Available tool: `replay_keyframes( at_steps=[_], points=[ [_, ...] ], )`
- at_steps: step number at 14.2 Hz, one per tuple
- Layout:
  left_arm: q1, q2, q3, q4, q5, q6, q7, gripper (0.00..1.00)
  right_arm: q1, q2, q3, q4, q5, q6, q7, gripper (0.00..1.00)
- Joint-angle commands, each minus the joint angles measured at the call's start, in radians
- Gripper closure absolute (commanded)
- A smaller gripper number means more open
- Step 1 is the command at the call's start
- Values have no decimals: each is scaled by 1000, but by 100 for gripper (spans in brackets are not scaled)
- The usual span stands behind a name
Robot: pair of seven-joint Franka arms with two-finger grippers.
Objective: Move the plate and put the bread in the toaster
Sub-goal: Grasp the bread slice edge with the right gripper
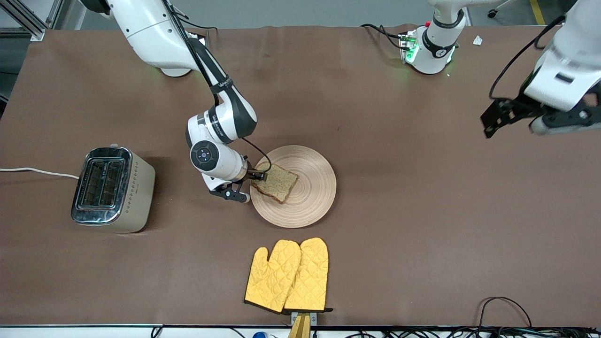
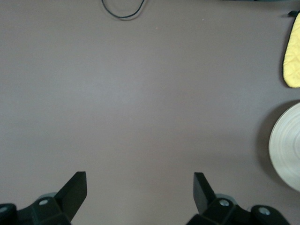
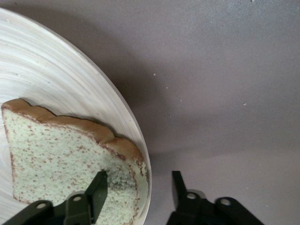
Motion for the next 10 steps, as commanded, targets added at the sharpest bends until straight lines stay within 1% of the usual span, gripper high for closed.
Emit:
replay_keyframes(
  at_steps=[1, 3, 6, 8, 10],
  points=[
    [-38, -41, 65, -23, 2, -42, 57, 0, 16, -6, -12, -9, 4, 7, 31, 46],
    [-61, -41, 91, 0, 0, -75, 100, 0, 20, -6, -12, -7, -3, 2, 31, 50],
    [-52, -44, 95, 16, -18, -109, 108, 0, 22, -8, -13, -6, -26, -3, 35, 52],
    [-61, -44, 95, 48, -15, -161, 89, 0, 32, -8, -16, -4, -28, -3, 35, 55],
    [-52, -38, 95, 66, -27, -171, 95, 0, 34, -8, -19, 4, -66, -19, 54, 58]
  ],
)
